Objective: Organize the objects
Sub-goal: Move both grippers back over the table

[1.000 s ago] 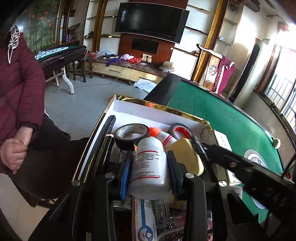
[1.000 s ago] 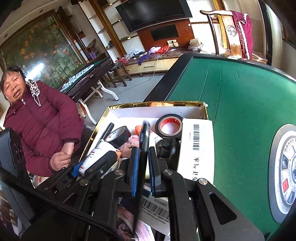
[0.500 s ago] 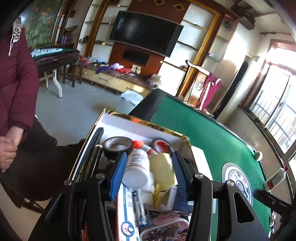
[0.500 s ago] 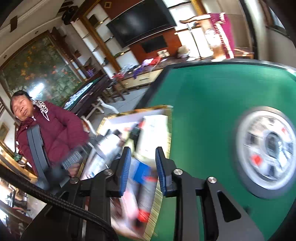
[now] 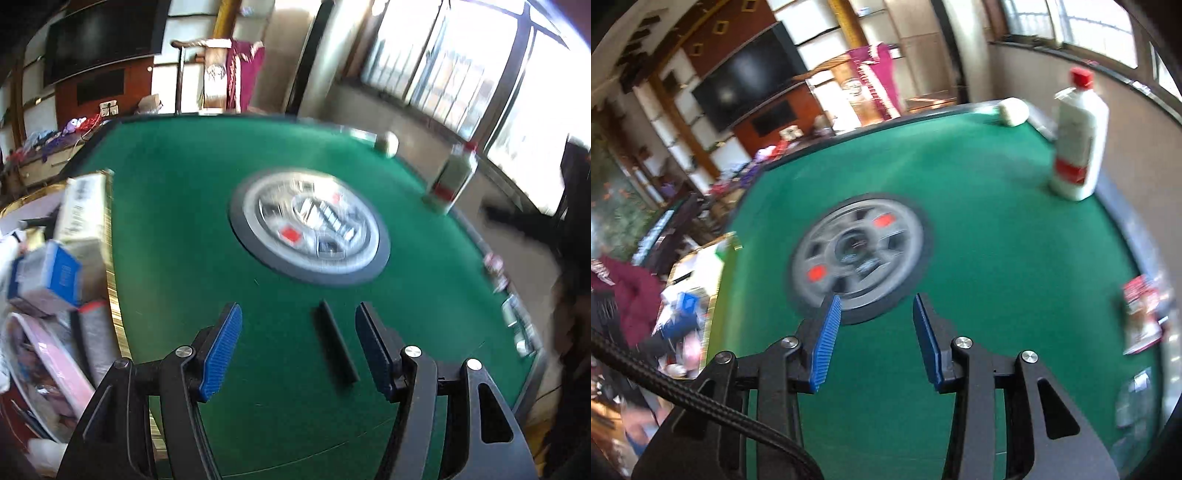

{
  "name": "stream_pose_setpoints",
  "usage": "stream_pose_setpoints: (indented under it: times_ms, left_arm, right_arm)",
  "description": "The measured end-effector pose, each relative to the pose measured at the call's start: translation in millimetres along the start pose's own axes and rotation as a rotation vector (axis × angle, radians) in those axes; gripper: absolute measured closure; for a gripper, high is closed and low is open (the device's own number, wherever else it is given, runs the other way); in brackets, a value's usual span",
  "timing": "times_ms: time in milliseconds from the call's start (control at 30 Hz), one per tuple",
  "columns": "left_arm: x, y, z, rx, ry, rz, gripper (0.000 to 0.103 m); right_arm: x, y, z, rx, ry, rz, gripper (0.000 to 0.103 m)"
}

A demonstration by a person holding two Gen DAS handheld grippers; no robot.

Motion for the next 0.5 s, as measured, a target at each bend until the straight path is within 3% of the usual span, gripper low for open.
stream_pose_setpoints:
  times_ms: [67,133,167,200,233,333,500]
  left_arm:
    - [18,1,-20,0.018,-0.003,0.047,0.045]
    - [30,1,-34,0.057,-0.067,0.073,0.045]
    - [37,0,-41,0.083,-0.123,0.088,0.045]
    - [41,-1,-43,0.097,-0.145,0.097,0.045]
    - [46,-1,-47,0.113,-0.175,0.105,0.045]
    - [61,-2,-56,0.151,-0.270,0.123,0.045]
    - [67,8,-45,0.197,-0.370,0.108,0.043]
  right_arm:
    - [-4,-31,-7,0.003,0.038,-0.052,0.063]
    - [-5,-69,-12,0.022,0.071,-0.114,0.059]
    - [-6,-88,-14,0.033,0.083,-0.164,0.049]
    - [-3,-103,-19,0.035,0.105,-0.196,0.026]
    - [6,-123,-22,0.042,0.149,-0.222,0.017]
    - [40,-171,-35,0.094,0.203,-0.256,0.016]
    - [124,-231,-63,0.171,0.311,-0.188,0.016]
Point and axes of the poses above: each gripper's, at about its wrist camera, not at the fingertips, and x roughly the way its jaws point, z to its left, y to its underside, the point moved 3 cm from there along x, roughly the way its jaws point, and after that the axes turned 13 degrees about x, right-handed, at the moved point
